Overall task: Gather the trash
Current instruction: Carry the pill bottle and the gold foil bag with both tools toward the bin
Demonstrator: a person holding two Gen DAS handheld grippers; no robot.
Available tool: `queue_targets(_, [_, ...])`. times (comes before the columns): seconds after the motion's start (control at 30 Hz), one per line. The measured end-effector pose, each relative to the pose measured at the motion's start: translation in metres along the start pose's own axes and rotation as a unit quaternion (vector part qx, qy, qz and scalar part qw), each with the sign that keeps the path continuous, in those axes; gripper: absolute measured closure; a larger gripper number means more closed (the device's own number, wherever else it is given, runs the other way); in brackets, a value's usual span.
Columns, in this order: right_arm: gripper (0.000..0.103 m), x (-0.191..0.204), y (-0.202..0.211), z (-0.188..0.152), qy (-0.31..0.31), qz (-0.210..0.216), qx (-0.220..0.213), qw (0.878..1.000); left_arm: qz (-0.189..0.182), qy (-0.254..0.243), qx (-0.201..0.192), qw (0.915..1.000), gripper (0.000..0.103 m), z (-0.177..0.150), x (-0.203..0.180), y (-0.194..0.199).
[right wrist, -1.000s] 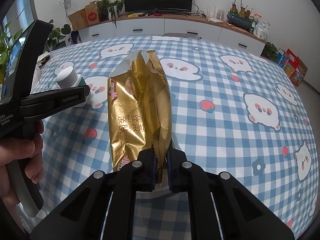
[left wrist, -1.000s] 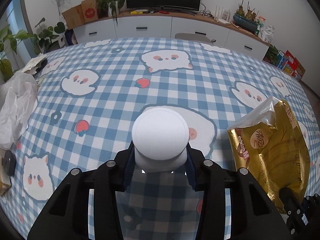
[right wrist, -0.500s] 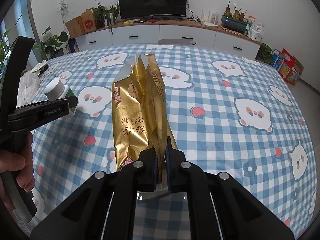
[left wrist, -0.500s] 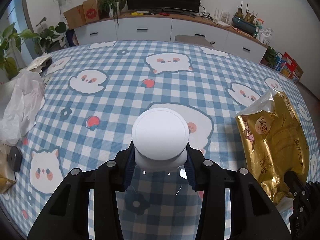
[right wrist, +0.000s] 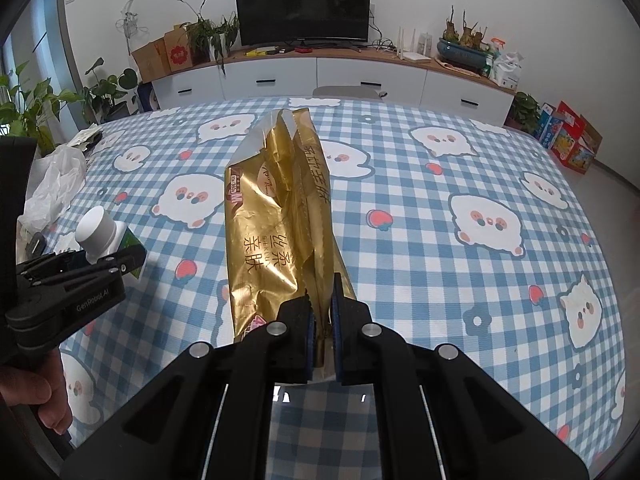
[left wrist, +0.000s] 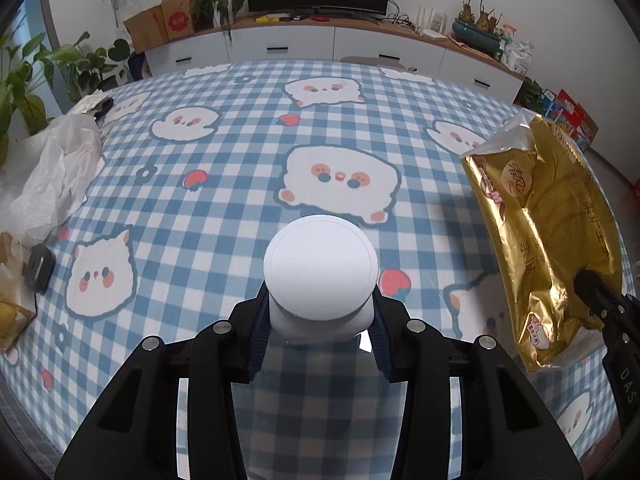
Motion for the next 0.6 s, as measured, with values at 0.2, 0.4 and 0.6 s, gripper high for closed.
queue_targets(0.2, [0.098, -0.001, 0.020, -0.013, -0.004, 0.004, -0.003, 1.000, -0.003, -0.002, 0.000, 1.0000, 0.061, -0.025, -0.001, 0.020])
queue_targets(0.4, [0.098, -0.003, 0.043, -0.024, -0.007, 0.000, -0.013, 1.000, -0.011, -0.004, -0.003, 0.9999, 0.061, -0.051, -0.003, 0.044])
queue_targets(0.6, [0.098, 0.003, 0.057, -0.044, -0.013, 0.002, -0.007, 1.000, -0.035, 0.000, -0.002, 0.9994, 0.061, -0.078, -0.002, 0.064])
Point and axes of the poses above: each gripper's, at about its wrist camera, not at the fingertips, and y roughly against the way its jaws point, x to its left, z to its top, the point moved 1 cm from there along -y, roughly the way its jaws point, and after that the axes turned 2 degrees about -y, right-handed, at the moved point
